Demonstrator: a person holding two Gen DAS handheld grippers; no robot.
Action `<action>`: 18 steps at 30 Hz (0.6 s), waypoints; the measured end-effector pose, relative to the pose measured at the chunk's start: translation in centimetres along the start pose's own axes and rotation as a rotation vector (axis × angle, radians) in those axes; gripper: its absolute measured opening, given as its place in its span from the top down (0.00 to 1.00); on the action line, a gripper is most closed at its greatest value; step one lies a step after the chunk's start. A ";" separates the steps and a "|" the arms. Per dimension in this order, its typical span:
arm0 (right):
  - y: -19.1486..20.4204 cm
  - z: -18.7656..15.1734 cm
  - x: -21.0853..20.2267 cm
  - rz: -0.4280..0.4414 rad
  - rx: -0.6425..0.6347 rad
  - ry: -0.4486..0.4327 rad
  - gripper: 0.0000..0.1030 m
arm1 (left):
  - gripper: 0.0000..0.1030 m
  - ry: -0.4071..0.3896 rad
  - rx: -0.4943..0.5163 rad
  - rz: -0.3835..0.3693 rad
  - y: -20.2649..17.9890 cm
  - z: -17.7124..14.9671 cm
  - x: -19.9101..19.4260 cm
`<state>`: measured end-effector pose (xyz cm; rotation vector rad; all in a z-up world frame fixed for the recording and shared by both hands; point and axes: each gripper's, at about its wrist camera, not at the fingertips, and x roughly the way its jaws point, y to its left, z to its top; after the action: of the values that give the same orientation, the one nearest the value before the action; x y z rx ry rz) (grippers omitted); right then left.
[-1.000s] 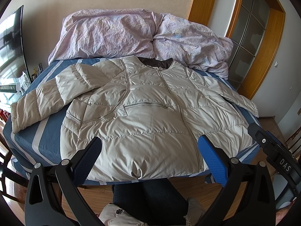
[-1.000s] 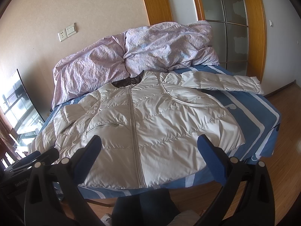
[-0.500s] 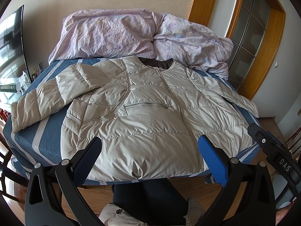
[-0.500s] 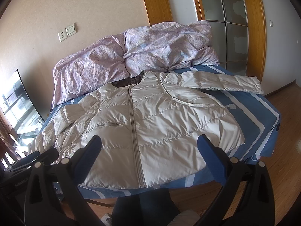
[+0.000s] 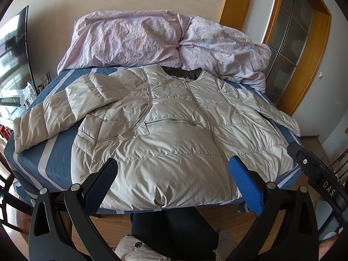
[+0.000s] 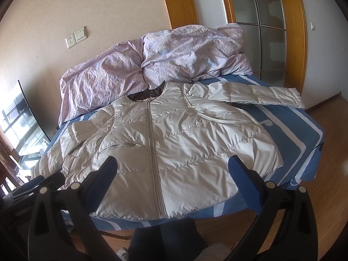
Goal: Fold large clothes
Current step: 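Grasp the jacket sleeve cuff with the right gripper and lift it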
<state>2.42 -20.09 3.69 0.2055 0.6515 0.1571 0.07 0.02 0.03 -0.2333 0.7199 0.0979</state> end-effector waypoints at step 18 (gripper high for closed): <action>-10.2 5.8 9.9 0.005 0.184 0.068 0.02 | 0.01 0.096 -0.032 0.033 2.3 4.5 6.8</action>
<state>14.57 -28.70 0.02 0.3805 0.7336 0.1095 7.65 3.41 -1.59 -0.2580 0.8184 0.1304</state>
